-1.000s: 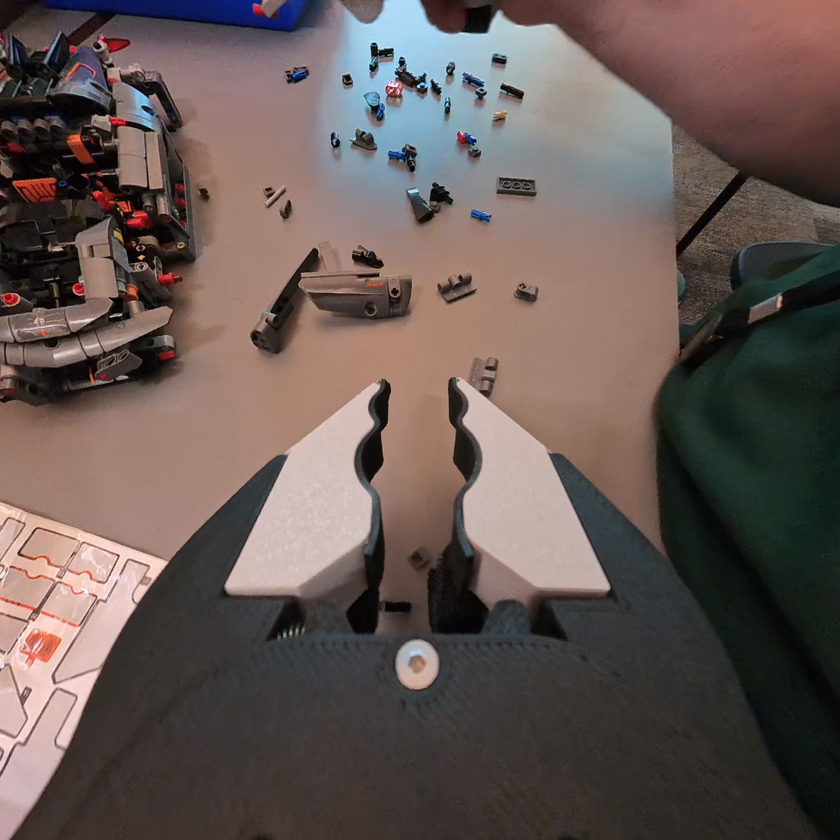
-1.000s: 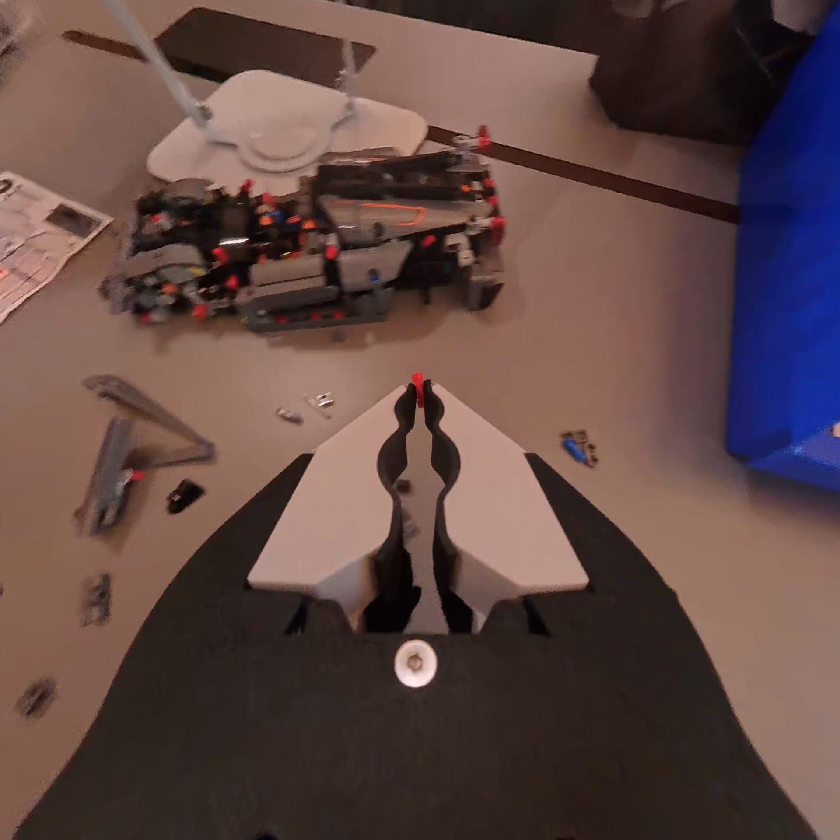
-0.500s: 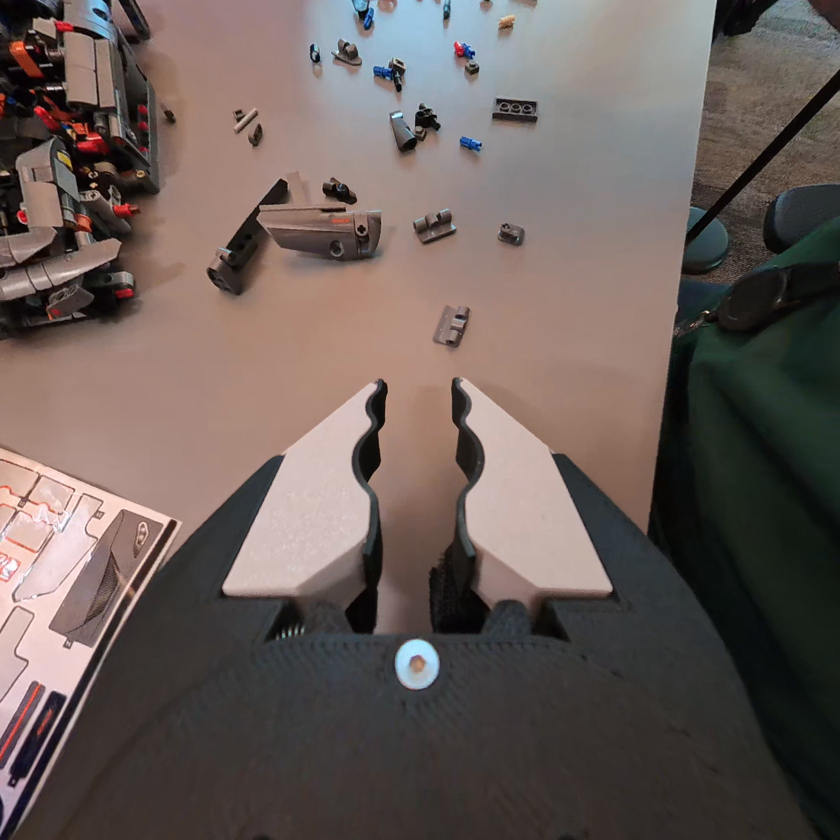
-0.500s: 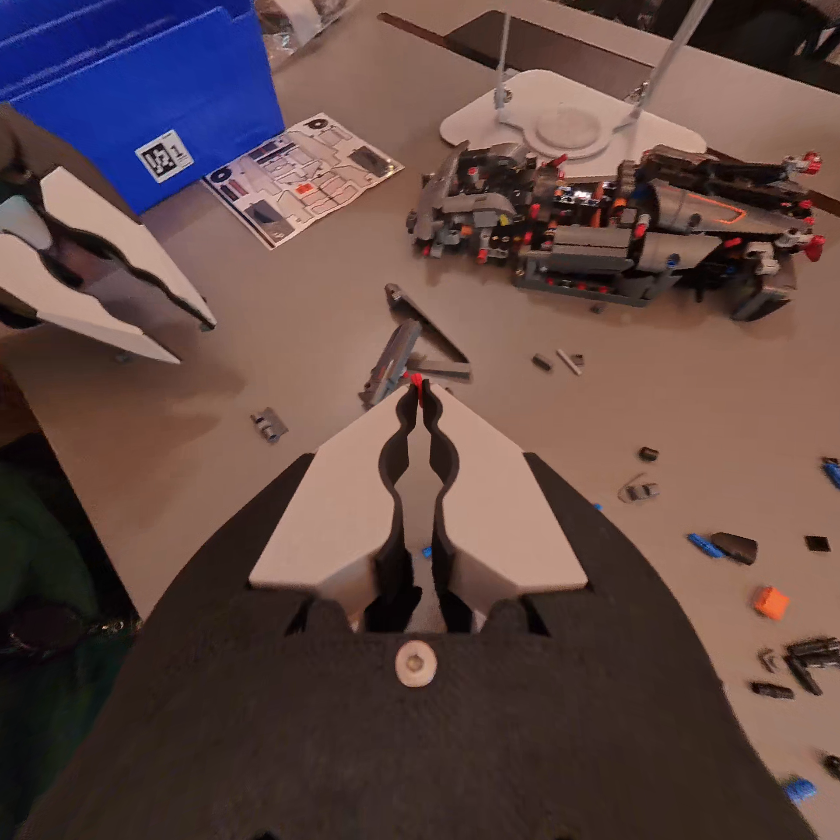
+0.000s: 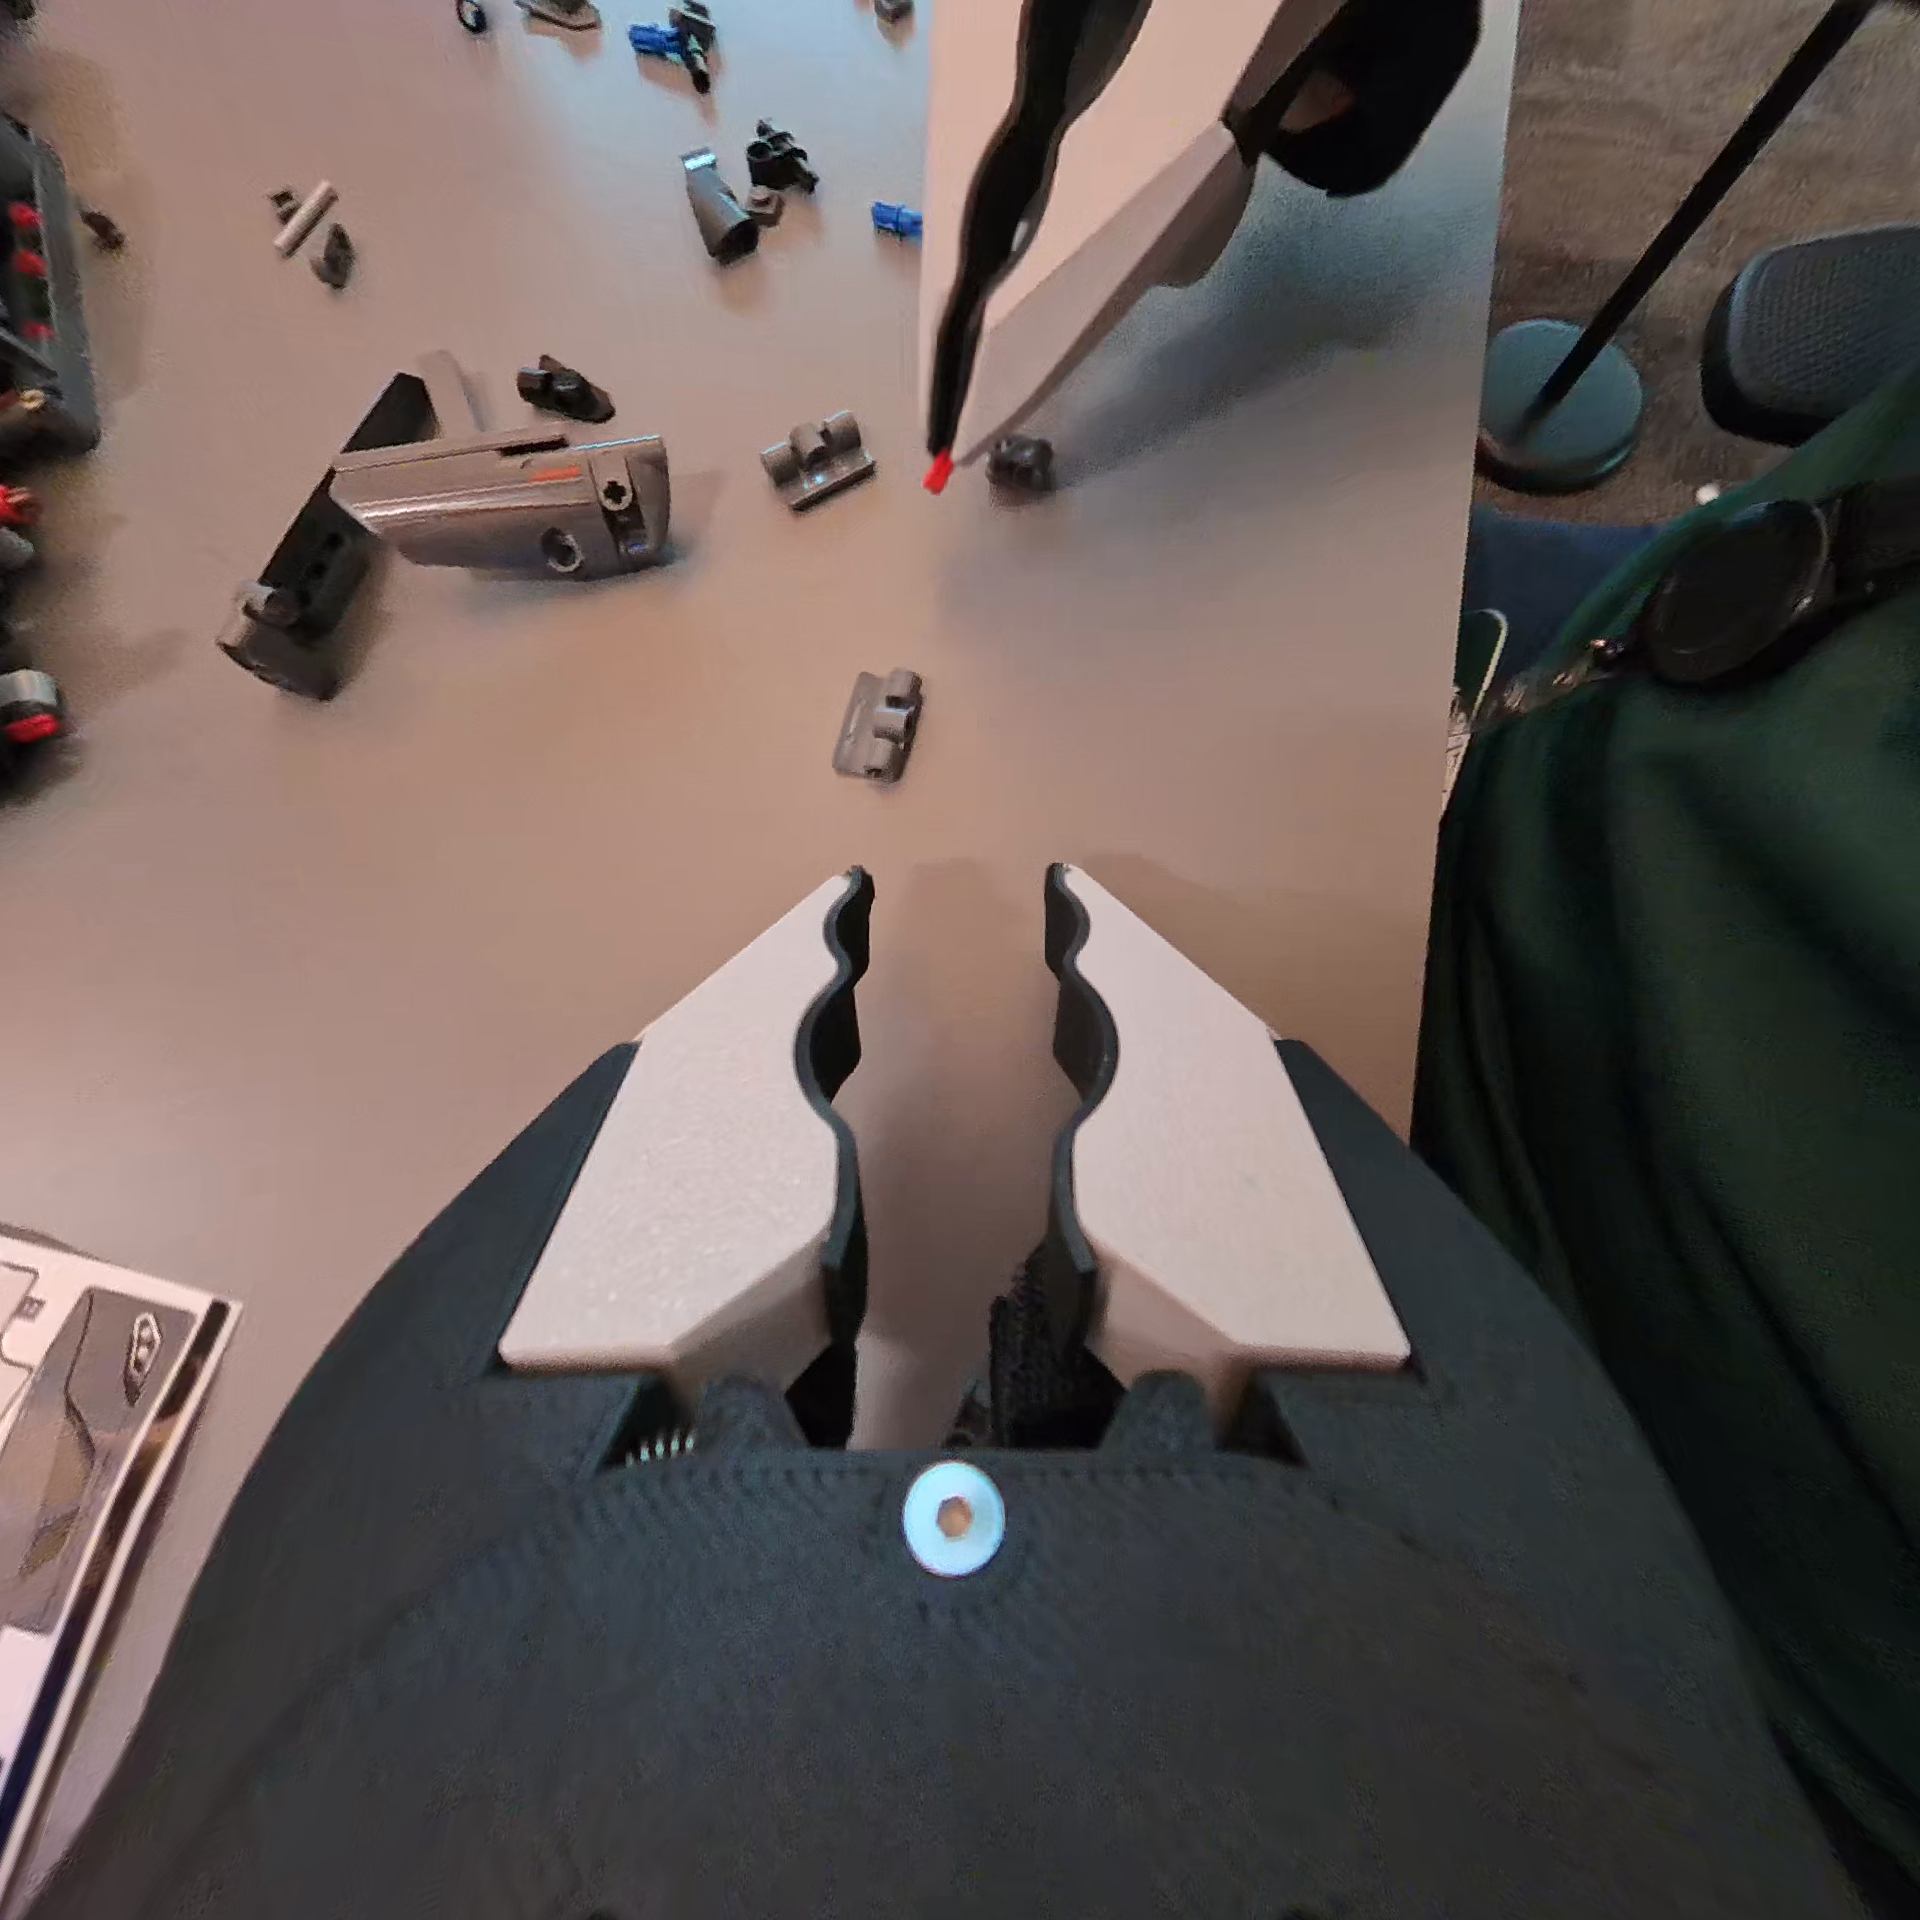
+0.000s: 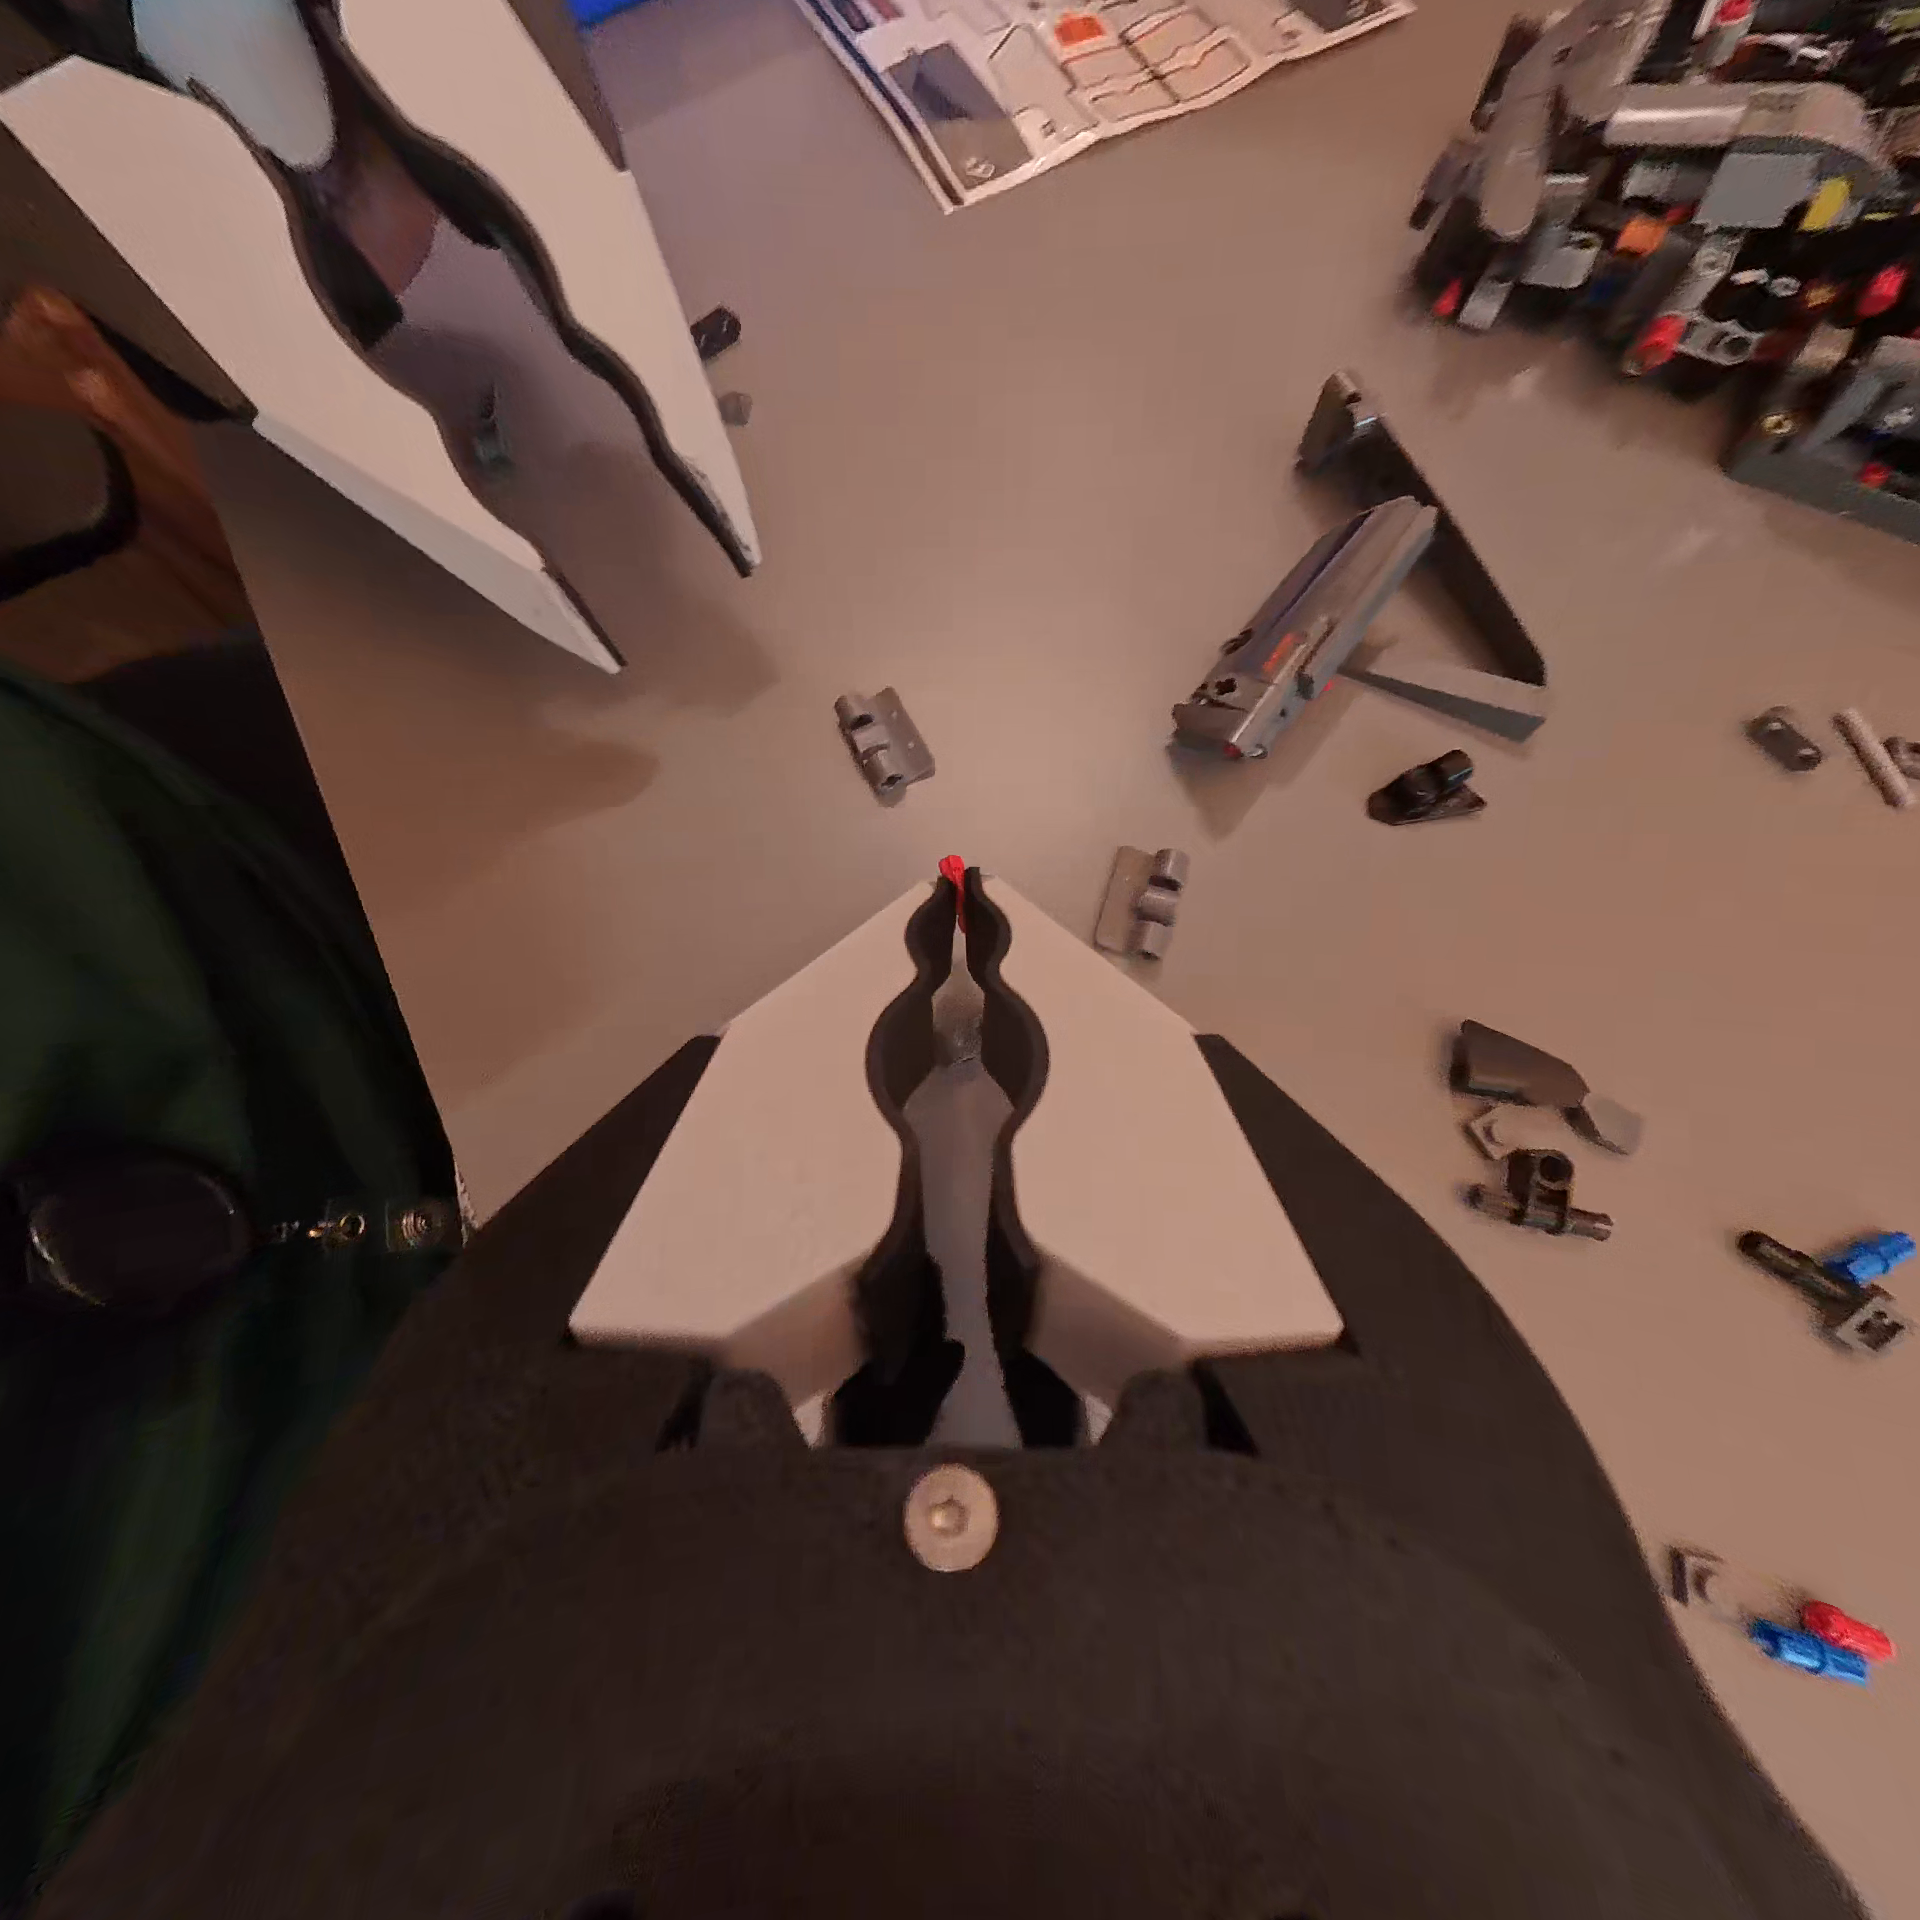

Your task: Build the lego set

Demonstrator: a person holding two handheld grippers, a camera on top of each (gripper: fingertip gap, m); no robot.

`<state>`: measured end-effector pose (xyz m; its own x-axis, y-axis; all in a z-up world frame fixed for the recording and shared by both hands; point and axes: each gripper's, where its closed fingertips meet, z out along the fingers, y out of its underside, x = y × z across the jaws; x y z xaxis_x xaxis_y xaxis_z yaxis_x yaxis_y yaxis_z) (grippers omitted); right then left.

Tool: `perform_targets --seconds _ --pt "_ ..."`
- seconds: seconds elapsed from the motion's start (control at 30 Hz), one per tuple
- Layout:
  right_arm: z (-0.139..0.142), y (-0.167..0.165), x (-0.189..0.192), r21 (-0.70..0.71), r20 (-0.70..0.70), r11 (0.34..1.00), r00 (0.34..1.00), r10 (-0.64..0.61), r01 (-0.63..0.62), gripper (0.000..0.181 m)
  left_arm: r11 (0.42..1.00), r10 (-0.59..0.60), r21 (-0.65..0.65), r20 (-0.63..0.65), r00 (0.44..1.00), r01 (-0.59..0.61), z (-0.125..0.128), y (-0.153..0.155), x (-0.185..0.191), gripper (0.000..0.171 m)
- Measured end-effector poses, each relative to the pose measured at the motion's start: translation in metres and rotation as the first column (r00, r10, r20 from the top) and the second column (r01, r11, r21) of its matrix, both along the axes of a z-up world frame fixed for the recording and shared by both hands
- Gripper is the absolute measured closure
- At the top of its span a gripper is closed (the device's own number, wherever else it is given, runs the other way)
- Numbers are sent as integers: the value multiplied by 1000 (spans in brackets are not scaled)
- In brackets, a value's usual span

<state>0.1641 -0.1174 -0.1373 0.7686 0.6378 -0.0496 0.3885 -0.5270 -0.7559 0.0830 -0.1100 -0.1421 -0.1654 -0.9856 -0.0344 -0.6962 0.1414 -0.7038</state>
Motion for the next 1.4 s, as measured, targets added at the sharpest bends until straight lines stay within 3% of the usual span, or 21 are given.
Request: perform_targets --seconds 0.3,0.53,0.8,0.9,1.23,1.4 --pt "-13 -1 -15 -27 28 996 996 87 -86 181 994 -78 80 -41 996 81 -7 0 33 140" --pt "-21 5 -20 -33 46 992 991 124 -123 181 982 -105 150 -99 990 119 -18 5 44 156" --pt "-7 -10 16 -42 64 991 989 130 -127 177 986 -102 119 -92 991 113 -20 3 44 155" --pt "-2 -20 13 -78 1 987 990 138 -138 168 986 -104 122 -93 990 115 -20 3 44 156" --pt "-24 -15 -1 -96 68 995 997 -33 39 169 986 -107 118 -91 990 117 -20 3 44 158" --pt "-25 -11 3 -79 78 993 994 -80 86 181 984 -115 124 -88 989 126 -20 4 44 161"
